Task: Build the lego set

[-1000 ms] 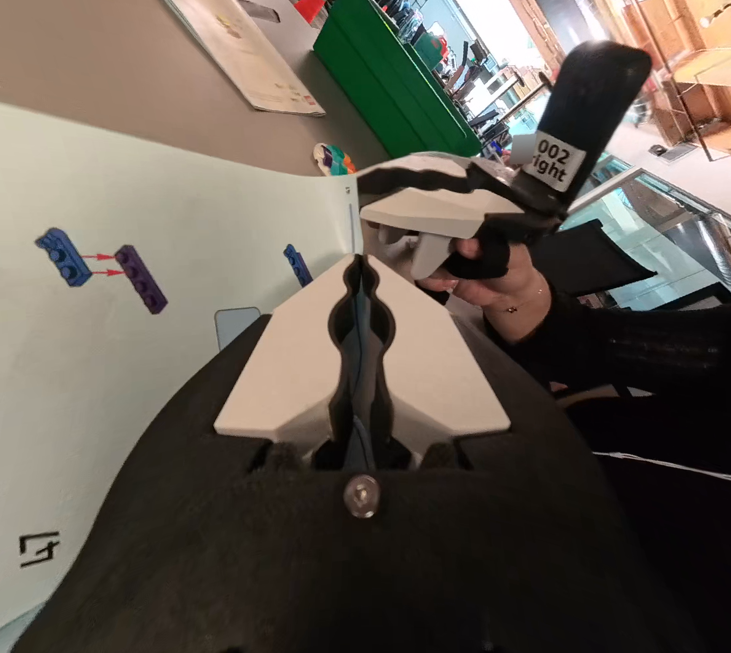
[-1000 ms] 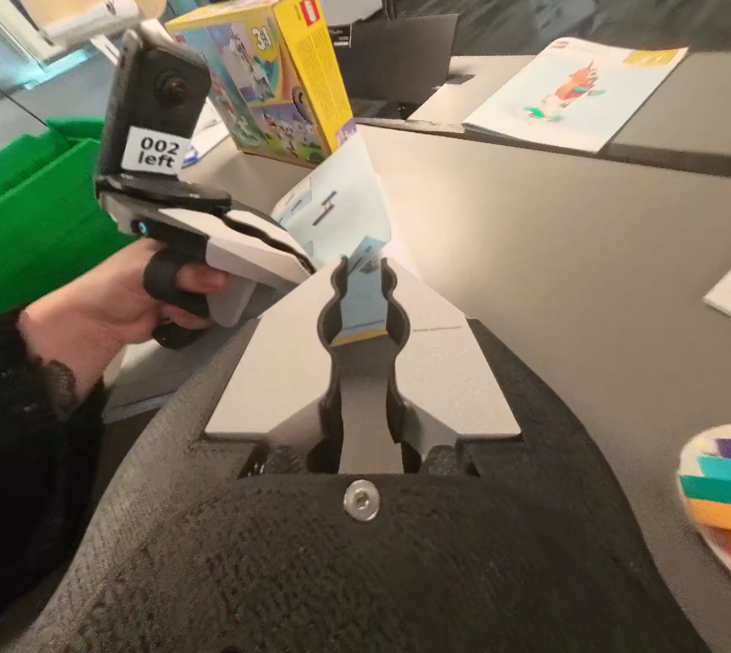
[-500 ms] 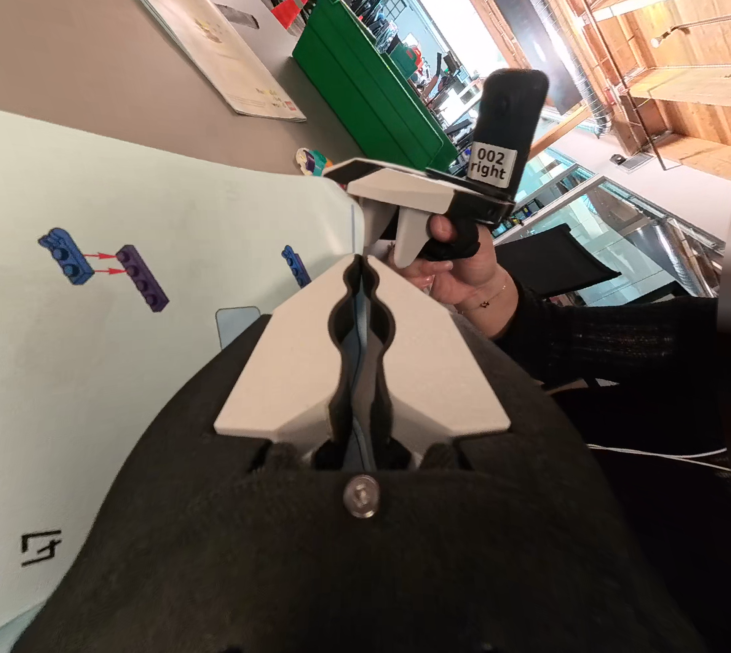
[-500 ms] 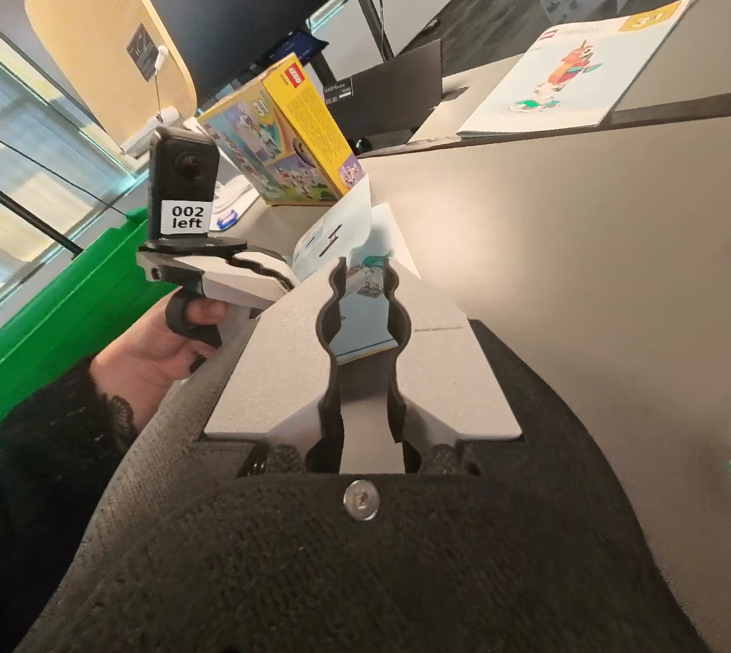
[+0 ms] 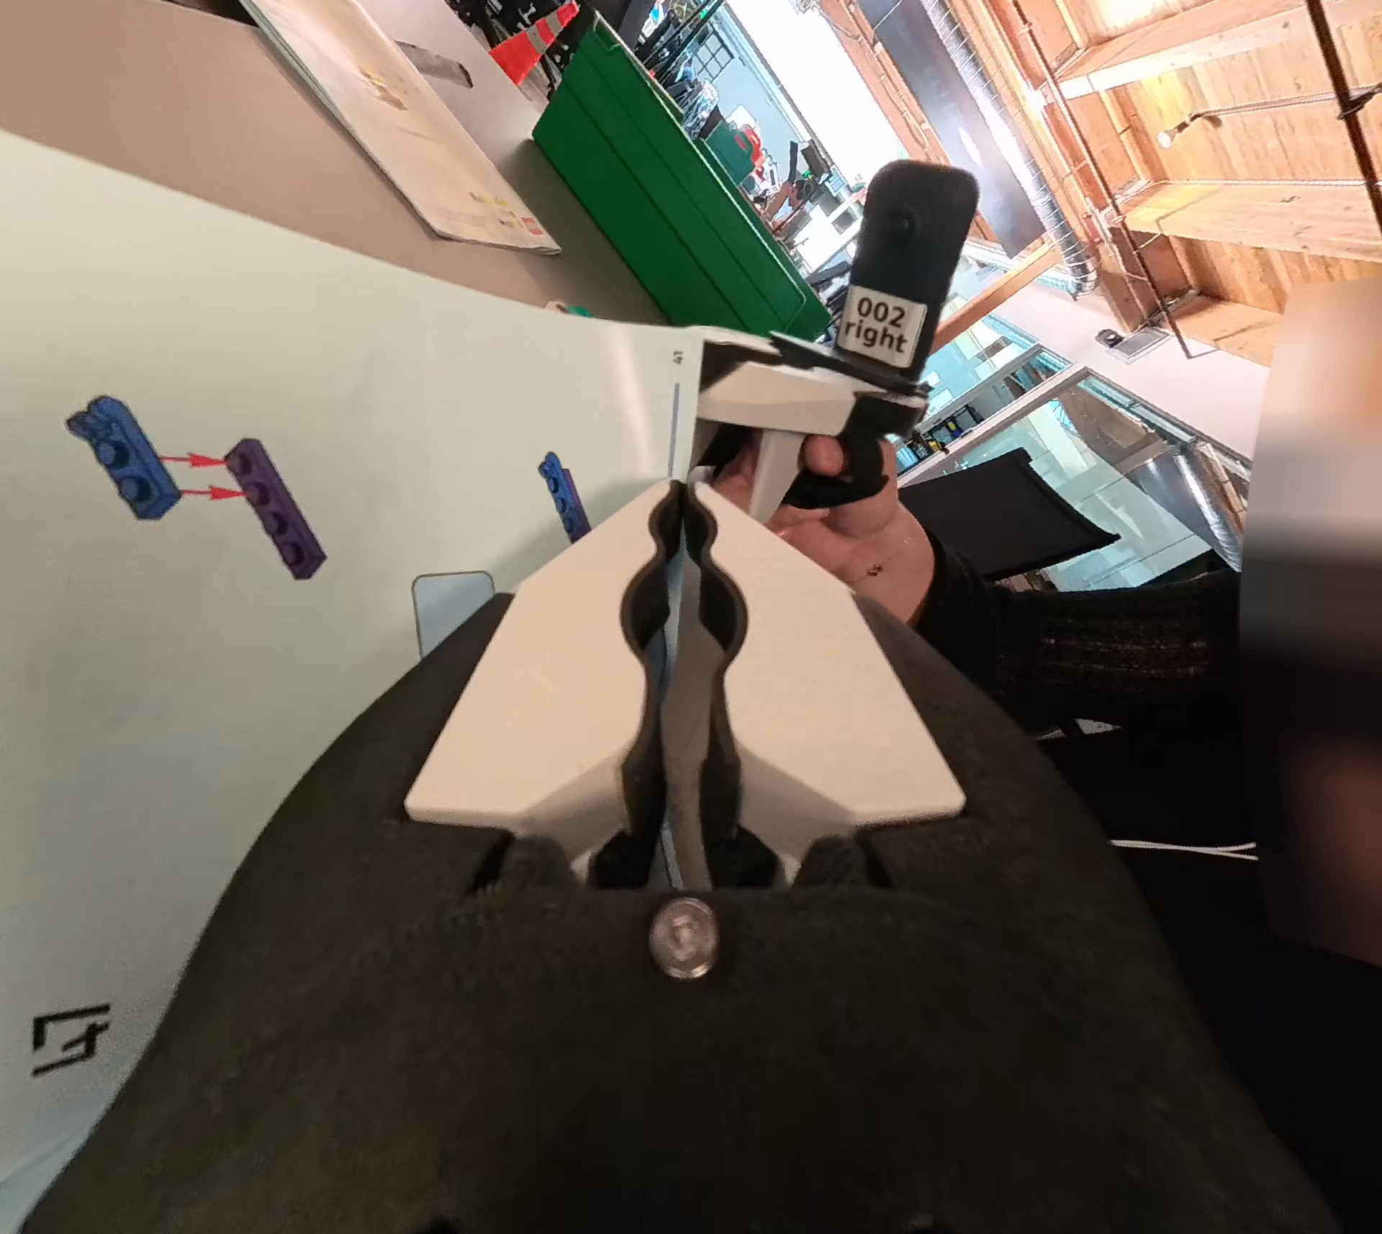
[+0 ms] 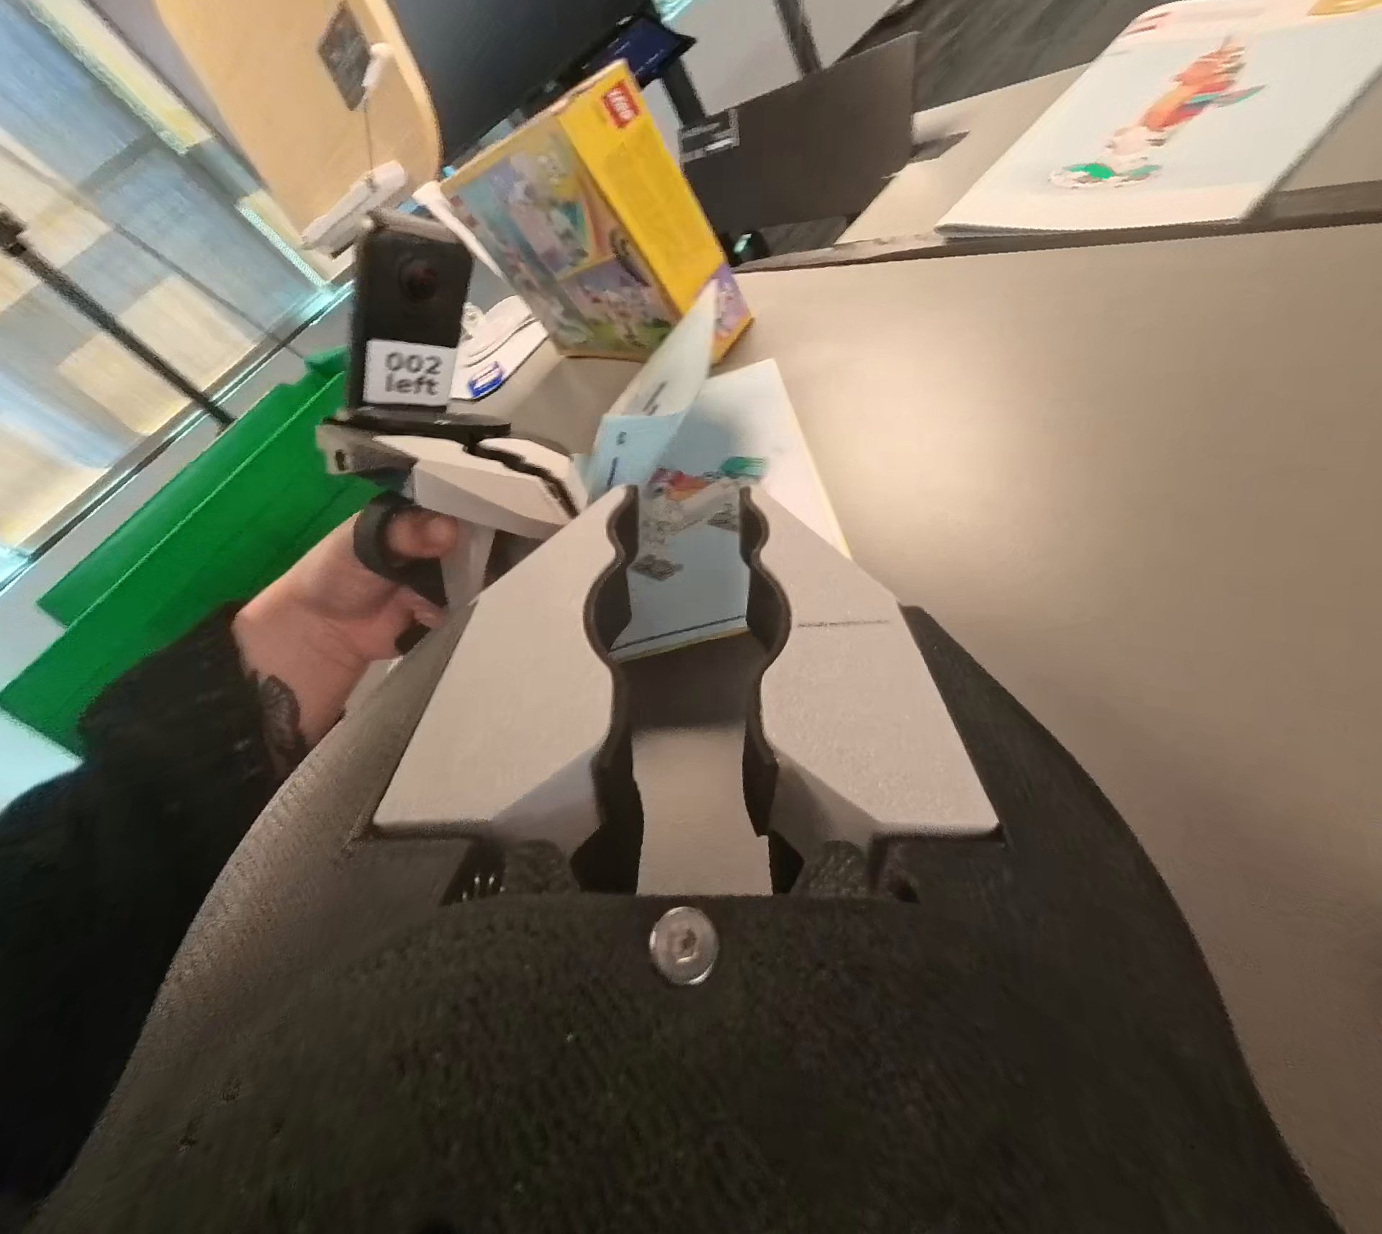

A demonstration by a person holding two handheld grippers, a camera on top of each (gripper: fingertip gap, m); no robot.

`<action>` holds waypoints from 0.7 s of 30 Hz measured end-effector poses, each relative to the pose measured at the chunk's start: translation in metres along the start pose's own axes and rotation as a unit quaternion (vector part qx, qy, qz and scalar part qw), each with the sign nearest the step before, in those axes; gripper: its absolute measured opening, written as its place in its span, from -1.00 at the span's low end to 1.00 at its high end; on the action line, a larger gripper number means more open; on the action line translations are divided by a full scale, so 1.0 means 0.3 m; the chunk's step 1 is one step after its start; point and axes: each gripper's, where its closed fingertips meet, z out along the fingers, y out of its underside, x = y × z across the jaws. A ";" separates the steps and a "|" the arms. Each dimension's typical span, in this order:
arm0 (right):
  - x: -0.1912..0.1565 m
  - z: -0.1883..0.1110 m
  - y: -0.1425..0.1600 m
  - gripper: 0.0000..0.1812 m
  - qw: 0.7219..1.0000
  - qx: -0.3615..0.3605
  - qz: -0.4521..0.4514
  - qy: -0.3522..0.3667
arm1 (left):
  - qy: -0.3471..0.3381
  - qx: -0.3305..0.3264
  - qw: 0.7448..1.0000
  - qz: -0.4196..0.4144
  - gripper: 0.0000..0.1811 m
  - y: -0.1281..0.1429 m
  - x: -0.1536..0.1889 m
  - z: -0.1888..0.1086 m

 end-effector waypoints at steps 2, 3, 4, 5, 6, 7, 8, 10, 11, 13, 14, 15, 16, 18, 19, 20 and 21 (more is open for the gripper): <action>-0.035 0.003 -0.001 -0.69 0.999 -0.003 -0.010 -0.034 | 0.006 0.005 1.000 -0.001 -1.00 -0.004 0.005 -0.005; -0.048 0.004 0.001 -0.68 0.999 -0.005 -0.015 -0.045 | 0.008 0.005 1.000 -0.001 -1.00 -0.004 0.006 -0.005; -0.057 0.006 0.006 -0.68 0.998 -0.011 -0.024 -0.051 | 0.008 0.003 1.000 -0.001 -1.00 -0.003 0.007 -0.004; -0.066 0.008 0.014 -0.67 0.998 -0.018 -0.036 -0.057 | 0.008 0.001 1.000 0.000 -1.00 -0.001 0.007 -0.003; -0.075 0.010 0.023 -0.67 0.997 -0.026 -0.048 -0.061 | 0.008 0.000 1.000 0.000 -1.00 0.000 0.007 -0.002; -0.083 0.013 0.032 -0.67 0.996 -0.035 -0.059 -0.065 | 0.008 -0.001 1.000 0.000 -1.00 0.001 0.007 -0.002; -0.091 0.016 0.042 -0.66 0.994 -0.042 -0.072 -0.066 | 0.009 -0.002 1.000 0.000 -1.00 0.001 0.008 -0.002; -0.093 0.025 0.059 -0.67 0.992 -0.055 -0.096 -0.057 | 0.013 -0.002 1.000 -0.001 -1.00 0.001 0.011 -0.003; -0.091 0.028 0.066 -0.67 0.991 -0.058 -0.107 -0.050 | 0.015 -0.002 1.000 -0.001 -1.00 0.002 0.013 -0.003; -0.080 0.033 0.073 -0.69 0.990 -0.064 -0.121 -0.032 | 0.017 -0.002 1.000 -0.001 -1.00 0.002 0.015 -0.004; -0.077 0.034 0.074 -0.69 0.990 -0.065 -0.125 -0.028 | 0.017 -0.003 1.000 -0.002 -1.00 0.003 0.014 -0.004; -0.076 0.034 0.074 -0.69 0.990 -0.065 -0.125 -0.027 | 0.017 -0.003 1.000 -0.002 -1.00 0.003 0.014 -0.004; -0.076 0.033 0.073 -0.69 0.990 -0.065 -0.124 -0.027 | 0.019 -0.003 1.000 -0.002 -1.00 0.003 0.015 -0.004; -0.074 0.031 0.071 -0.69 0.990 -0.064 -0.121 -0.028 | 0.020 -0.002 1.000 -0.002 -1.00 0.001 0.016 -0.006; -0.073 0.030 0.071 -0.68 0.990 -0.064 -0.120 -0.028 | 0.021 -0.001 1.000 -0.003 -1.00 0.001 0.017 -0.006; -0.070 0.029 0.070 -0.68 0.991 -0.064 -0.119 -0.027 | 0.024 -0.001 1.000 -0.003 -1.00 0.000 0.020 -0.007; -0.065 0.028 0.068 -0.70 0.991 -0.063 -0.119 -0.023 | 0.026 0.001 1.000 -0.003 -1.00 -0.001 0.021 -0.009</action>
